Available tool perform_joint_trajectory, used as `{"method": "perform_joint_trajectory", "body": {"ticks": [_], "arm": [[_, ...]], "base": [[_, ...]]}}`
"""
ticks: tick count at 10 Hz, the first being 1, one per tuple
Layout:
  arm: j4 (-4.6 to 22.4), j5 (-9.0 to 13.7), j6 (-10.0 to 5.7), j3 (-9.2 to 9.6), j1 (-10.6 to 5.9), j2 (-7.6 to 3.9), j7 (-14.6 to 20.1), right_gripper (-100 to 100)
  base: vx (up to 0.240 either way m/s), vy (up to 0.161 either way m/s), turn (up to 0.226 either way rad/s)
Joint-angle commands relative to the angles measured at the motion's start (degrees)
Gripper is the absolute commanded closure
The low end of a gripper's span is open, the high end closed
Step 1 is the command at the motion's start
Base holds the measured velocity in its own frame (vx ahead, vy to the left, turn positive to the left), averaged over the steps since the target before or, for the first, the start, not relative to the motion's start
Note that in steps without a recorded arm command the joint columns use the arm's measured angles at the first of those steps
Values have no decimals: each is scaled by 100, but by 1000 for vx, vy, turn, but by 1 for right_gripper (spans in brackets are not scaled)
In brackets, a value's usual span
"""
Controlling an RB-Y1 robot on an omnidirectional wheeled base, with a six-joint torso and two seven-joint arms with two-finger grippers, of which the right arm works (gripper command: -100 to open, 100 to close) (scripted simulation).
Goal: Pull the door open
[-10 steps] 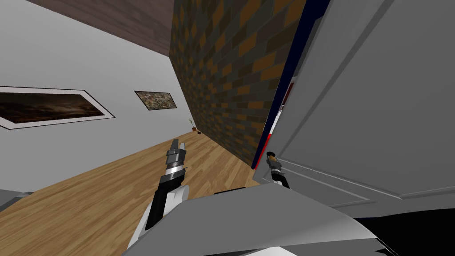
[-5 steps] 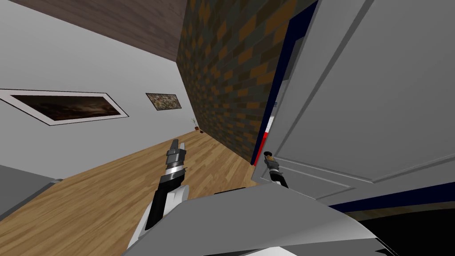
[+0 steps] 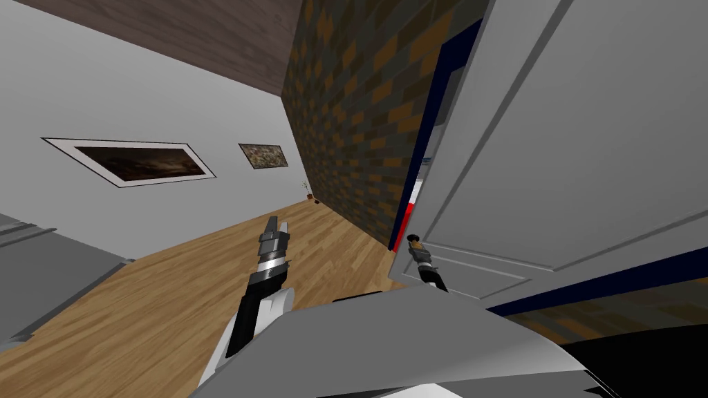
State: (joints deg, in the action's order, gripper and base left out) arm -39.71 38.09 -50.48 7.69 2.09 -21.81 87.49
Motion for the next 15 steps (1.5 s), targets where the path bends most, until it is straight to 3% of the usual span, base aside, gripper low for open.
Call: {"method": "perform_joint_trajectory", "body": {"ticks": [1, 3, 4, 12, 14, 15], "arm": [[-67, -67, -8, 134, 65, -47, 99, 100], [-138, -151, -28, 295, 109, -103, 211, 100], [-46, -137, -44, 258, 44, -78, 178, 100], [-307, -471, -260, 908, 292, -401, 680, 100], [-325, -487, -256, 938, 290, -407, 690, 100], [-329, -542, -338, 1047, 351, -460, 781, 100]], "base": [[-261, -31, 73], [-231, 9, 53], [-99, 13, 10], [-207, -27, 53], [-154, -28, 37], [-130, -20, 65]]}}
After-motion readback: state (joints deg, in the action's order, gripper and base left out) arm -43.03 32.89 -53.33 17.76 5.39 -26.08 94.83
